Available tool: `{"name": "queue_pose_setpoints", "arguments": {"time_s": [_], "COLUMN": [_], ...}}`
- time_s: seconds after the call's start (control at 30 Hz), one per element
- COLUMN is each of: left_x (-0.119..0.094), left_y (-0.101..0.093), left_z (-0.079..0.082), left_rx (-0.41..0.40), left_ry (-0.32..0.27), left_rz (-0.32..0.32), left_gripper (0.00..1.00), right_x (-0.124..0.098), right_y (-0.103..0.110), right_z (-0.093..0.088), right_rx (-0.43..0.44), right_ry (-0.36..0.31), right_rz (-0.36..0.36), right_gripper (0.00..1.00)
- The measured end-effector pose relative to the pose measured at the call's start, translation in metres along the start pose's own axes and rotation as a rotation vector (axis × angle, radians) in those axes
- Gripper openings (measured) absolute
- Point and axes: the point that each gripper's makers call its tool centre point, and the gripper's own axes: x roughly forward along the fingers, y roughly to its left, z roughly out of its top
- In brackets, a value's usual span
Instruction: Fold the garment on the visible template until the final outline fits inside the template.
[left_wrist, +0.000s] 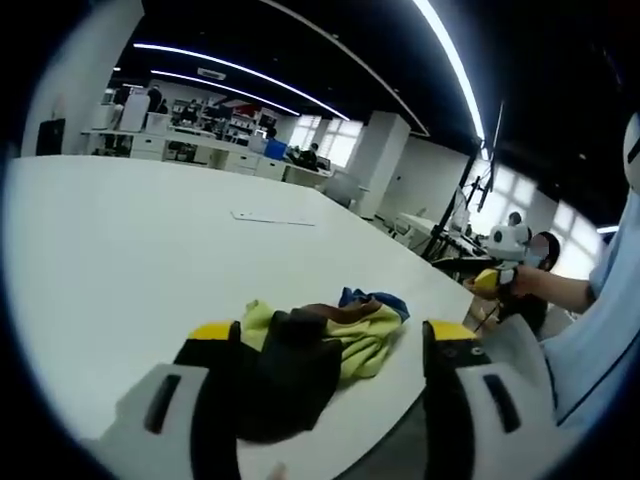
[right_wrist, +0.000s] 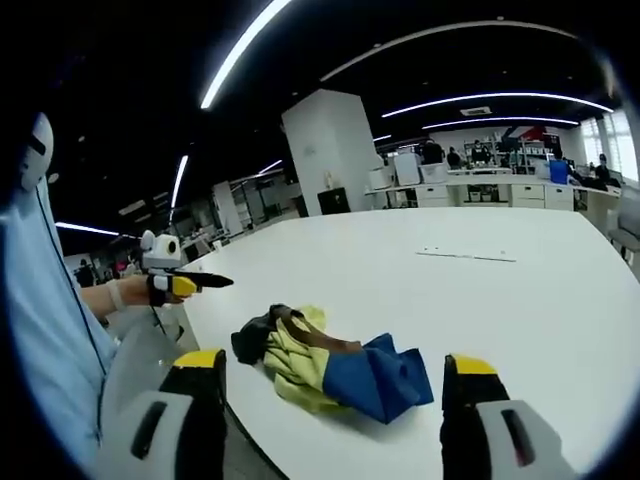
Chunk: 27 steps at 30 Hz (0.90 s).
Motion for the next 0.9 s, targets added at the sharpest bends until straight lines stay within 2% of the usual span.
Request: {"name": "queue_pose_setpoints", "arguments": {"time_s": [0.47, 0.67, 0.9], "left_x": [0.006, 0.007, 0.011], "left_y": [-0.003, -0.006, -0.009], "left_z": [-0.005, -0.015, -0.015], "left_rx": [0.006, 0.052, 0.045], "left_ry": [0.02, 0.07, 0.067], "left_rz": [-0.011, -0.002, -0.007], "left_gripper": [0.71, 0.67, 0.68], "right_x": [-0.003, 0.001, 0.003], "right_y": [-0.003, -0.003, -0.002], "right_z": [-0.005, -0.007, -0.007], "right_rx": [0.012, 0.004, 0.001], "right_ry": [0.005, 0.023, 0.03], "right_rz": [-0.004, 0.007, 0.023], "right_gripper": [0.89, 0.86, 0.85]}}
